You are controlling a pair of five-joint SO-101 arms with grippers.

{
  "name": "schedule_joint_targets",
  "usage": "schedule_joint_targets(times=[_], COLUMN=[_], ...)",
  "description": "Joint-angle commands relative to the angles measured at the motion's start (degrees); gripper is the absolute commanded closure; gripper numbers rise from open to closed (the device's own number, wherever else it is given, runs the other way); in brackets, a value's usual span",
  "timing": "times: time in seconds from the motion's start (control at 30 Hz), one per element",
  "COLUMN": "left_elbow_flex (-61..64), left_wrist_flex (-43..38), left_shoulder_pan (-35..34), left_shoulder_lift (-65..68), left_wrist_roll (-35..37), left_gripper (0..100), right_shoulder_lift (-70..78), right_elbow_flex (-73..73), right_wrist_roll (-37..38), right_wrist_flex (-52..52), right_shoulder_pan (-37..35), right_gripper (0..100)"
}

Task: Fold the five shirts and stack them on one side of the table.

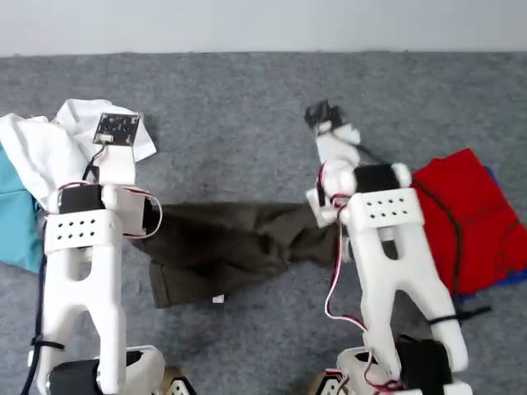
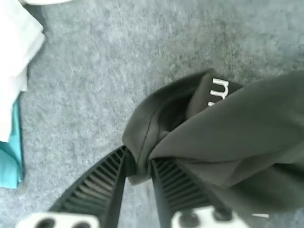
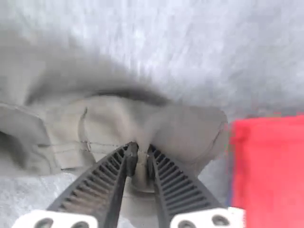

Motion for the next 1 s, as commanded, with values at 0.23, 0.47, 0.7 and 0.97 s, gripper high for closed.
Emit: schedule_joint_targets(times=[0.23,0.47,0.7,0.97], left_elbow_flex=[-9.2,-9.0,-6.8,-3.1], left_wrist_flex=[5.5,5.6,5.5,5.4], left_shoulder_pan=[-0.1,-0.1,0.4,6.5], left_shoulder_lift=[-2.0,-2.0,-2.0,-2.0], left_wrist_roll=[-0.4,-0.4,-0.4,-0.4], left_gripper=[99,99,99,99], right_shoulder_lift=[-3.6,0.0,11.1,17.8], right_elbow_flex=[-14.8,-2.5,22.2,18.0], right_wrist_roll=[0.1,0.0,0.0,0.0], right_wrist_flex=[13.9,10.0,-16.4,-15.1], right_shoulder_pan=[-0.2,-0.6,-9.6,-13.8], right_gripper=[99.0,99.0,99.0,98.9])
